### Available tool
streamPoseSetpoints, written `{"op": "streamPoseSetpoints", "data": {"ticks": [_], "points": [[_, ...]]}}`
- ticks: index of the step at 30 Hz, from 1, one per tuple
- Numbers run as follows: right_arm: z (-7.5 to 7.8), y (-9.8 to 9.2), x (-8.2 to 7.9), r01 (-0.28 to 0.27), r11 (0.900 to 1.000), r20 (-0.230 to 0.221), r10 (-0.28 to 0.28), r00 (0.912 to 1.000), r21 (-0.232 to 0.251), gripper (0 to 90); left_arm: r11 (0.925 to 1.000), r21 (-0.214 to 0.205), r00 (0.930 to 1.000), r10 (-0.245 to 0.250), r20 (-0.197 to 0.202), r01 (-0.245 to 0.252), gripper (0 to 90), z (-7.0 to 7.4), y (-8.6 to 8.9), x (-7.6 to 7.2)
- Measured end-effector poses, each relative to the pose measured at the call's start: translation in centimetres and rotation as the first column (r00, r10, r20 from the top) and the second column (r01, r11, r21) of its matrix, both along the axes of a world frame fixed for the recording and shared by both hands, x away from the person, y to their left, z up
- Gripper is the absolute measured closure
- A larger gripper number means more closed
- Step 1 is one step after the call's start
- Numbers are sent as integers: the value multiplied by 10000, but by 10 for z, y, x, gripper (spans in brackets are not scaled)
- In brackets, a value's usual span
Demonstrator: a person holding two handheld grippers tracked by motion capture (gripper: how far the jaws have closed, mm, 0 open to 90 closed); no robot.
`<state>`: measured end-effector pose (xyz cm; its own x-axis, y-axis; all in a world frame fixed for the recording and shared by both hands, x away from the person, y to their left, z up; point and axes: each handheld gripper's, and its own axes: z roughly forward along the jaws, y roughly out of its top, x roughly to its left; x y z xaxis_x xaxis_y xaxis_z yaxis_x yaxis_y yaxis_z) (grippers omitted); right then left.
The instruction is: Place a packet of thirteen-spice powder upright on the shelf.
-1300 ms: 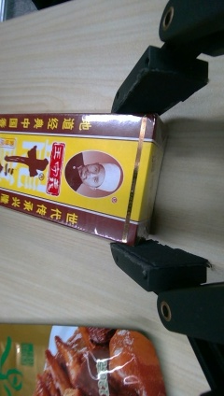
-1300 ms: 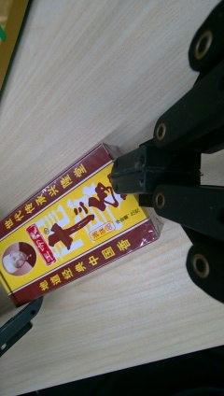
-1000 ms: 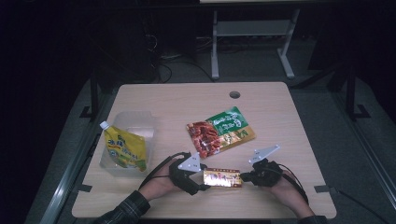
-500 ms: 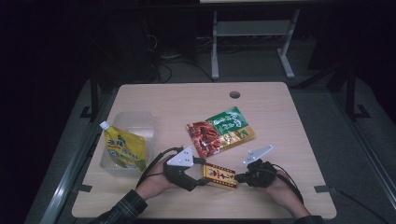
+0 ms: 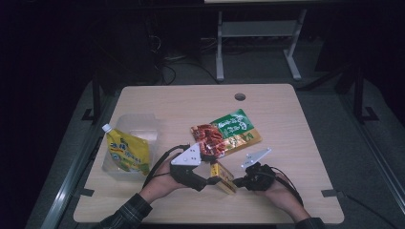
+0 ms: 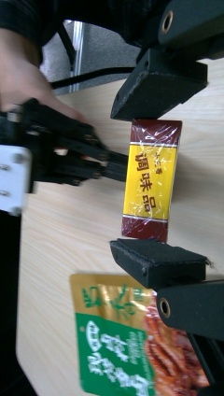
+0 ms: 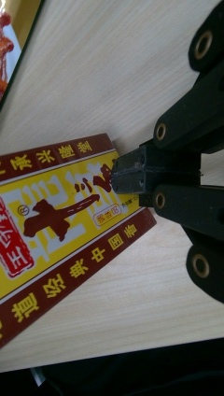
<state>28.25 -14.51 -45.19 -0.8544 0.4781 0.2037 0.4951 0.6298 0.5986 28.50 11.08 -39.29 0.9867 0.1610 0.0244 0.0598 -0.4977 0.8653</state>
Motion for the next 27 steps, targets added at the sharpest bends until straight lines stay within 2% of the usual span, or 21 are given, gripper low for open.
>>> {"op": "streamPoseSetpoints", "data": {"ticks": [3,6,10,12,14,15,21,22,23,26,27], "points": [[-1,6,2,-141,9998,35,142,9999,-102,900,9999,-94,9999,-95,71,95,313,6,-10,2],[-1,10,5,-207,9996,102,209,9997,-186,899,9999,-50,9999,-112,124,112,314,7,-13,4],[-1,14,12,-297,9994,223,301,9993,-178,899,10000,-80,9999,41,104,-40,316,8,-19,5],[-1,17,16,-342,9993,265,345,9991,-116,899,9999,-31,9998,132,125,-132,316,8,-22,6],[0,21,18,-263,9996,99,263,9996,46,900,9999,54,9996,141,249,-143,317,9,-24,6],[-1,24,22,-477,9988,333,479,9983,-82,900,9998,82,9996,163,240,-165,317,9,-25,6],[0,23,22,-436,9990,324,434,9985,45,899,9999,13,9997,139,196,-140,315,9,-23,5],[1,24,21,-312,9993,179,308,9994,208,899,9999,19,9998,114,188,-114,315,10,-23,5],[2,23,21,-324,9994,321,320,9990,119,899,9999,59,9997,108,204,-110,315,10,-22,4],[3,22,19,-248,9995,238,243,9994,206,899,9998,39,9998,203,57,-203,314,10,-20,3],[3,20,20,-291,9995,404,286,9988,130,899,9998,30,9998,206,41,-206,314,10,-18,3]]}}
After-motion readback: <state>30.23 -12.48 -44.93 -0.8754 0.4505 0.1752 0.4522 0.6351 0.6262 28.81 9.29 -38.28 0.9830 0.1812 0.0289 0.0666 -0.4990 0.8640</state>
